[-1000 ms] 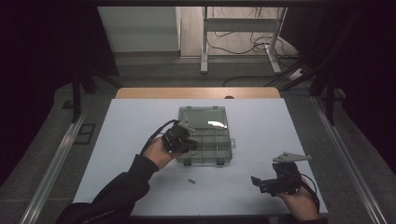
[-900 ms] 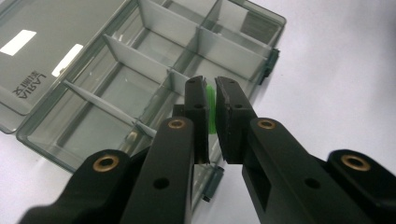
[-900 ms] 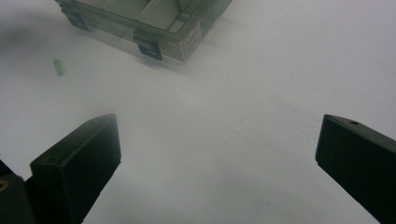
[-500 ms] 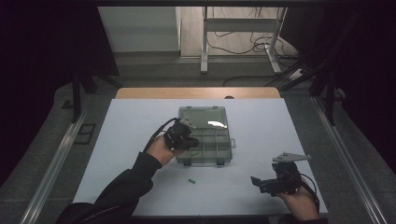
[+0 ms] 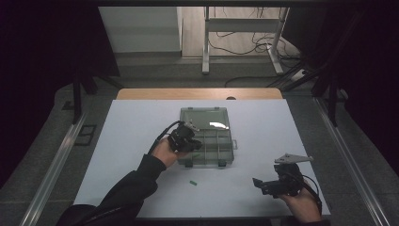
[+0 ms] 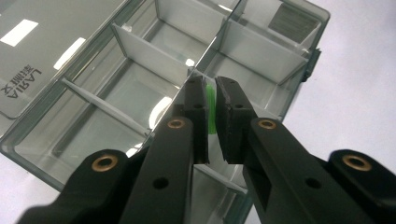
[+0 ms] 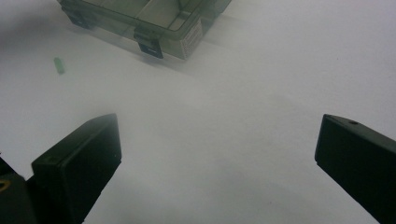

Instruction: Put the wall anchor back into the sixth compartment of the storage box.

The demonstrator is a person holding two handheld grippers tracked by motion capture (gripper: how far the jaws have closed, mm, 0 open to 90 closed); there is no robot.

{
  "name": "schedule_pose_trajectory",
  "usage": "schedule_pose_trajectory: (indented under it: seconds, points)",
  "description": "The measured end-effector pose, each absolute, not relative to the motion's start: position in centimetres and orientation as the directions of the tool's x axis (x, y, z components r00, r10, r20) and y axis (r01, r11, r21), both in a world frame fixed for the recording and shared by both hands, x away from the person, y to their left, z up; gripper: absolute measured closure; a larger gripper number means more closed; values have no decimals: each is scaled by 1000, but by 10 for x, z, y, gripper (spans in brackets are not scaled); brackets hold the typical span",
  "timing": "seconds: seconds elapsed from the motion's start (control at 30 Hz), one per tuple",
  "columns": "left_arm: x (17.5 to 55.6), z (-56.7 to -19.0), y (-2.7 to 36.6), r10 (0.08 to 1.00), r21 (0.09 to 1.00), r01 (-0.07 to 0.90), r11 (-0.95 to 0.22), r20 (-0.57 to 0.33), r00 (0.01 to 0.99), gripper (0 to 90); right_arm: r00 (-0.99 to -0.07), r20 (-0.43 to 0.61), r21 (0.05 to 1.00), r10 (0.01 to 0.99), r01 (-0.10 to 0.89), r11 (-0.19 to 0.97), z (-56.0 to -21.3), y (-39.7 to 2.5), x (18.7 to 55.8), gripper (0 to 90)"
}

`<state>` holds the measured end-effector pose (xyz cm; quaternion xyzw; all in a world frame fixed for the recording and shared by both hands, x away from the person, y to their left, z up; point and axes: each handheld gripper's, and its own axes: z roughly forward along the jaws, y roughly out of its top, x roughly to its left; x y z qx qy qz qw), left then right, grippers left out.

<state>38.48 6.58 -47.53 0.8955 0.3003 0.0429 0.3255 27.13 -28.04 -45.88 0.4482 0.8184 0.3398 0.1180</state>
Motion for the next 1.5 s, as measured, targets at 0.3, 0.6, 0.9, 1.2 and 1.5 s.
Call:
schedule_pose_trajectory:
  seconds: [0.3,0.6,0.9,1.2,1.5]
  points:
    - [387,-483,64,565,593,519,-616,-128,815,833,-571,114,661,813,654,368,-459,-280,272,4]
    - [386,-481,64,563,595,517,-616,-126,817,791,-572,114,660,813,655,368,-459,-281,272,5]
    - [382,-474,65,562,608,513,-606,-128,817,751,-571,115,659,813,656,367,-459,-281,272,5]
    - [374,-468,66,561,616,499,-609,-110,820,660,-571,115,659,813,656,368,-459,-281,272,6]
    - [366,-462,71,550,621,488,-613,-107,828,573,-574,112,661,811,653,371,-459,-280,272,10]
